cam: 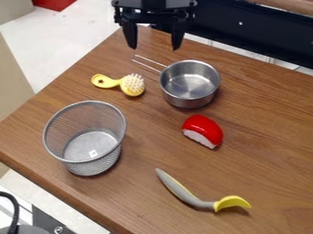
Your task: Put the red and white colored thing into the pan
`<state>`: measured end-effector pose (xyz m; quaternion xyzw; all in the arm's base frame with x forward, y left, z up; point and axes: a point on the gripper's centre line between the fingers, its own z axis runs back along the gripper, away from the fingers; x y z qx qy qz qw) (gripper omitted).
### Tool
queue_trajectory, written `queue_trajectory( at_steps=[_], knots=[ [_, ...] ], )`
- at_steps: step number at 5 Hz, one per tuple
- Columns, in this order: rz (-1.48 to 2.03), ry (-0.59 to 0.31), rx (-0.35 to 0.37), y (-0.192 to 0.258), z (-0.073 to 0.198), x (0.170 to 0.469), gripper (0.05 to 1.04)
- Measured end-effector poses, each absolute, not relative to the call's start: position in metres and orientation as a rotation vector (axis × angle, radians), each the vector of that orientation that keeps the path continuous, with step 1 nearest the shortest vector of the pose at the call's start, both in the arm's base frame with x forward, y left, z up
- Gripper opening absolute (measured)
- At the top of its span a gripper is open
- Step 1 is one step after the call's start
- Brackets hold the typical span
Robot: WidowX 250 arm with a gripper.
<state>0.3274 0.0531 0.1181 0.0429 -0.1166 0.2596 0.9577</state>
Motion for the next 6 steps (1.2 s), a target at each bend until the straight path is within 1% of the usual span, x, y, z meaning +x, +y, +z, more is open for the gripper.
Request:
queue_trajectory(
  at_steps=[1,3,4,5,6],
  knots=[
    [0.545,-0.198,0.087,0.052,0.108,0.324,1.001],
    [1.007,-0.106,-0.016,0.024,0.098,0.312,1.001],
    [1.216,-0.112,-0.054,0.001,0.087,0.304,1.001],
    [1.363,-0.144,-0.111,-0.020,0.068,0.297,1.001],
    [1.470,-0.170,-0.160,-0.029,0.064,0.300,1.001]
  ],
)
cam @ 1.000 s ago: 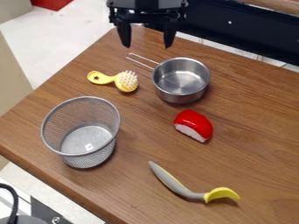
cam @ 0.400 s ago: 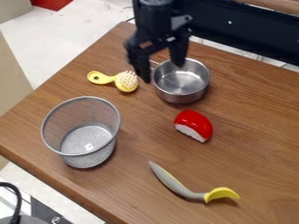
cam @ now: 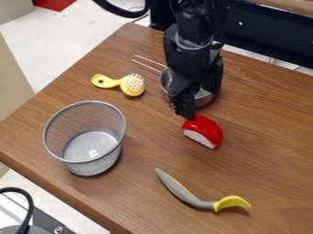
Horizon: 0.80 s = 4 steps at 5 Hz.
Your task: Put the red and white colored thing into the pan
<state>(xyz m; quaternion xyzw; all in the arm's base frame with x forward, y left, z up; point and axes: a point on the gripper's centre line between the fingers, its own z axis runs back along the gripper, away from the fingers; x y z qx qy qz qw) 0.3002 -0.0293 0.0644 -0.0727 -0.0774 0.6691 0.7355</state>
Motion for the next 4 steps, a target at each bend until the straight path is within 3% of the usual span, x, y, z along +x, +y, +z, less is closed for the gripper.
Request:
queue_trajectory(
  at_steps=[1,4],
  knots=[
    [1.524,-0.111,-0.137,-0.036,0.054,0.299,1.001],
    [1.555,-0.104,-0.074,-0.044,0.025,0.299,1.001]
  ],
)
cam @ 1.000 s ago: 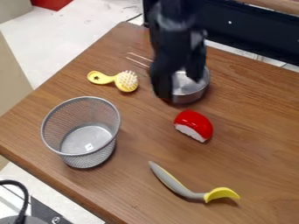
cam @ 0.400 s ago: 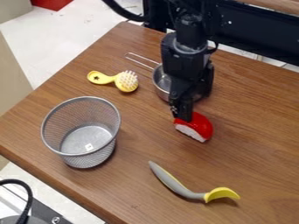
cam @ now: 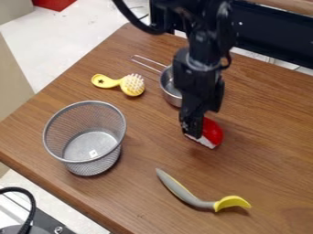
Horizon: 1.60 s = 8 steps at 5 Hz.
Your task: Put the red and white colored thing into the pan
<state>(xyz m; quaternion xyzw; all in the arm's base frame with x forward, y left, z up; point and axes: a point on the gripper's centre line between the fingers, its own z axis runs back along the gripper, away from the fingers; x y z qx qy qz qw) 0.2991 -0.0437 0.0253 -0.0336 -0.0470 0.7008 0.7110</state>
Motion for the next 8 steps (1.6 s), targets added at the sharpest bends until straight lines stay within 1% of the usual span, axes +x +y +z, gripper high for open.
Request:
queue_trajectory(
  at_steps=[1,2,3,4,5,6,7,8],
  knots=[
    [1.527,-0.107,-0.045,-0.048,0.011,0.299,0.969],
    [1.523,-0.104,-0.028,-0.050,0.003,0.298,0.706],
    [1.509,-0.095,-0.030,-0.051,0.001,0.296,0.543],
    [1.471,-0.054,0.006,-0.050,0.001,0.289,0.543],
    [1.455,-0.050,0.025,-0.045,0.022,0.286,0.543],
    [1.463,-0.078,-0.009,-0.032,0.059,0.302,0.542],
    [1.506,-0.095,-0.038,-0.008,0.081,0.318,0.542],
    [1.543,-0.075,-0.034,0.019,0.090,0.346,0.543]
  ],
)
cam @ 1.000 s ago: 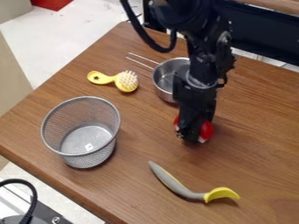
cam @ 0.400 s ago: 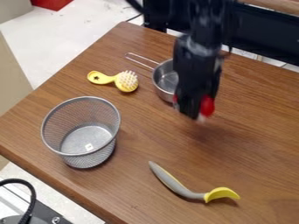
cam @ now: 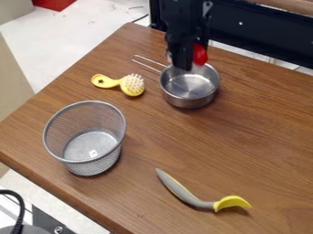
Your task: Put the red and white colored thing into the pan
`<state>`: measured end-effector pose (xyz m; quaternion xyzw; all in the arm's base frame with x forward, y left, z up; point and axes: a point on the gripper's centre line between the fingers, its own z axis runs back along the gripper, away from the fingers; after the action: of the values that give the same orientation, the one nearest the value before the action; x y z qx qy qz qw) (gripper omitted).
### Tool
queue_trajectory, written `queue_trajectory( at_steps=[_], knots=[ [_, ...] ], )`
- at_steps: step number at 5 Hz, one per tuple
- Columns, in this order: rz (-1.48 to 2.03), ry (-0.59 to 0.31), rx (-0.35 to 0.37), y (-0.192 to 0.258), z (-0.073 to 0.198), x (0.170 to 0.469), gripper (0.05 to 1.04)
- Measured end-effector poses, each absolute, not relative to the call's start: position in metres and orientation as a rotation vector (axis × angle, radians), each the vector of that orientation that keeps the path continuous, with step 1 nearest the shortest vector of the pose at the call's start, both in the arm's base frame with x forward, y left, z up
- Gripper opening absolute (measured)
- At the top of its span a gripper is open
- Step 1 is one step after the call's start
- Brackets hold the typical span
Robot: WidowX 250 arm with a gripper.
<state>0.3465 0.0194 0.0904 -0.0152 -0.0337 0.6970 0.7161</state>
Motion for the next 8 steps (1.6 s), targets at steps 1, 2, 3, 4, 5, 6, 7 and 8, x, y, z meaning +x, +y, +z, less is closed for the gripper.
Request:
queue_trajectory(
  at_steps=[1,2,3,4,5,6,7,8],
  knots=[
    [1.561,-0.044,-0.010,0.040,0.075,0.365,0.543],
    [1.577,-0.018,0.014,0.045,0.056,0.379,0.543],
    [1.546,-0.035,-0.018,0.040,0.051,0.385,0.542],
    [1.498,-0.042,-0.021,0.027,0.034,0.378,0.543],
    [1.477,-0.062,-0.023,0.018,0.025,0.374,0.542],
    [1.470,-0.101,-0.014,0.016,0.025,0.378,0.543],
    [1.483,-0.099,-0.006,0.016,0.023,0.378,0.595],
    [1.481,-0.065,-0.005,0.015,0.022,0.374,0.885]
  ],
)
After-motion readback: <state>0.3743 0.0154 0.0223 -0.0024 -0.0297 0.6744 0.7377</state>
